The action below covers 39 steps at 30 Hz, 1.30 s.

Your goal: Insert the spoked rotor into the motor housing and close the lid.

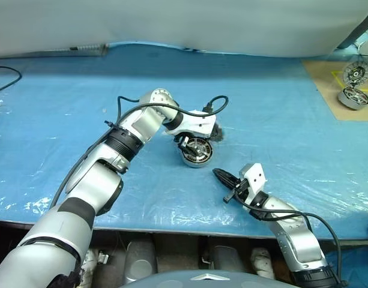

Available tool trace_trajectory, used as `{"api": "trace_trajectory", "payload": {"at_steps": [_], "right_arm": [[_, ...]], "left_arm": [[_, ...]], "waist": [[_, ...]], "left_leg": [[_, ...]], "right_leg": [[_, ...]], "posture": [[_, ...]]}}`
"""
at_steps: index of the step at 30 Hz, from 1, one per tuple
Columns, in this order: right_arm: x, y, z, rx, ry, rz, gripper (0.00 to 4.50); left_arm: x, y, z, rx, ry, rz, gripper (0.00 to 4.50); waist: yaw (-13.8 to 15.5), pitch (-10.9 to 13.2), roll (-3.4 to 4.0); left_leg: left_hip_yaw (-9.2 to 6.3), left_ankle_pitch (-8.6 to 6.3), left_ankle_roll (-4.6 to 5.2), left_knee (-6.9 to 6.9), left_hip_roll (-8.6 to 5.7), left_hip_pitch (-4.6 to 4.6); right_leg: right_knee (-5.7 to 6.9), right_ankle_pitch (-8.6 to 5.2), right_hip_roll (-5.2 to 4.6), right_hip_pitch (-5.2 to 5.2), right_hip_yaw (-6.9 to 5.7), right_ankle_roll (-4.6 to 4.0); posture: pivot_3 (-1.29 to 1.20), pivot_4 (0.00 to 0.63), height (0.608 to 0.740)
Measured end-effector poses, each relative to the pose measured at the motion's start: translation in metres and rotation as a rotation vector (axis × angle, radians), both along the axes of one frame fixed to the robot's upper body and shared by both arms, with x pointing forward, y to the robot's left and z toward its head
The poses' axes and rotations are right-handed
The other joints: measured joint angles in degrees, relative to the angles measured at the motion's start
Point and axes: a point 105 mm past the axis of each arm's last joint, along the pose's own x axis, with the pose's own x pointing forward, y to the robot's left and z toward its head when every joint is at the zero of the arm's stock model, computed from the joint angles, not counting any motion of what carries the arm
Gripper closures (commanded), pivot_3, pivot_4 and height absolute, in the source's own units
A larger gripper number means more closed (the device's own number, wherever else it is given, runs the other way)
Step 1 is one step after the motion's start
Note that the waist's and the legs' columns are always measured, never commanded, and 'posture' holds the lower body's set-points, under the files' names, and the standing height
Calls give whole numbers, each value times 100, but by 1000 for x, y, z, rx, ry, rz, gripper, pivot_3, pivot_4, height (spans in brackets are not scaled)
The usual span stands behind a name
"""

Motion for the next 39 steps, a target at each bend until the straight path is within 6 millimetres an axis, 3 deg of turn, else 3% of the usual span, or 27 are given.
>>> {"api": "trace_trajectory", "payload": {"at_steps": [5,9,15,16,23,27,31,39], "right_arm": [[0,1,0,-1,0,4,4500],[0,2,2,0,-5,7,4500],[3,-9,8,-23,-28,-32,4500],[5,-14,10,-33,-34,-47,4500],[25,-30,25,-88,-74,-99,4500],[55,-42,28,-139,-70,-197,4500],[78,-36,33,-145,-53,-237,4500],[118,-23,37,-190,-47,-245,4500]], "left_arm": [[-18,7,13,-64,80,-14,897],[-37,25,20,-147,191,18,2158],[-52,55,4,-336,364,214,4284],[-52,60,0,-376,374,253,4462],[-58,70,-18,-649,341,480,4462],[-59,77,-27,-818,316,609,4462],[-64,85,-39,-927,283,711,4462],[-80,109,-76,-949,269,833,4462]], "waist": [[-4,0,1],[-17,-2,10],[-23,-5,24],[-25,-6,25],[-30,-6,26],[-115,-8,28],[-176,-8,29],[-193,-9,32]], "left_leg": [[1,0,0,-2,2,1],[2,0,0,-6,3,3],[4,-1,0,-2,4,2],[4,-1,0,-2,5,2],[4,-1,1,0,7,-1],[5,-1,1,4,5,-2],[5,-1,1,0,13,-4],[7,-1,1,4,12,-2]], "right_leg": [[-1,-1,0,-1,-1,-1],[-1,-2,0,-1,-1,-3],[0,-3,-1,-1,-1,-4],[0,-3,0,-2,-2,-4],[-2,-3,1,-1,-5,-3],[-1,-2,0,-2,-2,-2],[0,-3,9,-8,-4,-3],[2,-2,8,-10,-1,-3]], "posture": [[0,150,740],[0,150,740],[0,150,740],[0,150,740],[0,150,740],[0,150,740],[0,150,740],[0,150,740]]}}
